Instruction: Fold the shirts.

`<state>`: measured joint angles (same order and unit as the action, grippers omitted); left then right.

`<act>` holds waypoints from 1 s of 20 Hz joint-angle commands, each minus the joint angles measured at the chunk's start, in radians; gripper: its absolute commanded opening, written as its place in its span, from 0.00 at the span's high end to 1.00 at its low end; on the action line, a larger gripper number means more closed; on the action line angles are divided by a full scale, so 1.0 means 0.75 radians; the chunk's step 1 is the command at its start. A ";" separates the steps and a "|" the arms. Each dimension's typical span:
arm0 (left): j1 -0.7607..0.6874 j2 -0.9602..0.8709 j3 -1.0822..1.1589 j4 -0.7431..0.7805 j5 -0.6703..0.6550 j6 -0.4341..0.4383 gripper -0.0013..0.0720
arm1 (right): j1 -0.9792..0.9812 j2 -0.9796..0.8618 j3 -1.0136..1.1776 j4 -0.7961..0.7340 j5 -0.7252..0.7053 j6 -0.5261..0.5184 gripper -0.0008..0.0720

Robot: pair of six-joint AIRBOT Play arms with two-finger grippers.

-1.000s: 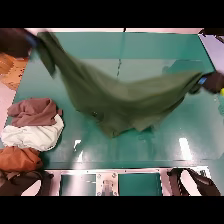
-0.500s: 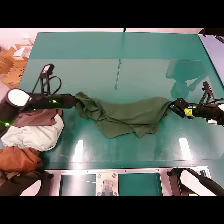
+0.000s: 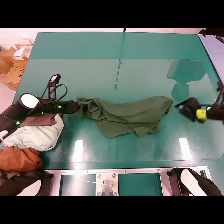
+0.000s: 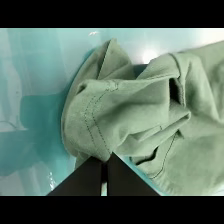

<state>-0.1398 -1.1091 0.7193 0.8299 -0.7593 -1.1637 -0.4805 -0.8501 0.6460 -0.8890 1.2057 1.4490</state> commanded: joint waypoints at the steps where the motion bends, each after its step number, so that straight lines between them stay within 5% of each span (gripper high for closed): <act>1: -0.001 -0.026 -0.002 0.000 -0.004 0.028 0.95 | 0.152 0.202 -0.322 0.021 -0.011 0.155 0.34; 5: -0.001 -0.028 -0.004 0.000 0.005 0.029 0.95 | 0.430 0.190 -0.652 0.281 -0.309 0.162 0.34; 11: -0.001 -0.028 -0.004 0.000 0.000 0.028 0.95 | 0.728 0.002 -0.670 0.490 -0.683 0.105 0.38; 14: -0.001 -0.028 -0.004 0.000 -0.002 0.028 0.95 | 0.788 -0.078 -0.625 0.563 -0.753 0.019 0.70; 18: -0.001 -0.028 -0.004 0.001 -0.014 0.029 0.95 | 0.788 -0.079 -0.528 0.562 -0.748 -0.051 0.95; 20: -0.001 -0.028 -0.004 0.001 -0.022 0.029 0.95 | 0.786 -0.076 -0.454 0.562 -0.682 -0.095 0.96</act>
<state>-0.1398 -1.1297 0.7170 0.8299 -0.7673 -1.1423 0.1017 -0.9016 0.2470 -0.4843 0.6674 1.4322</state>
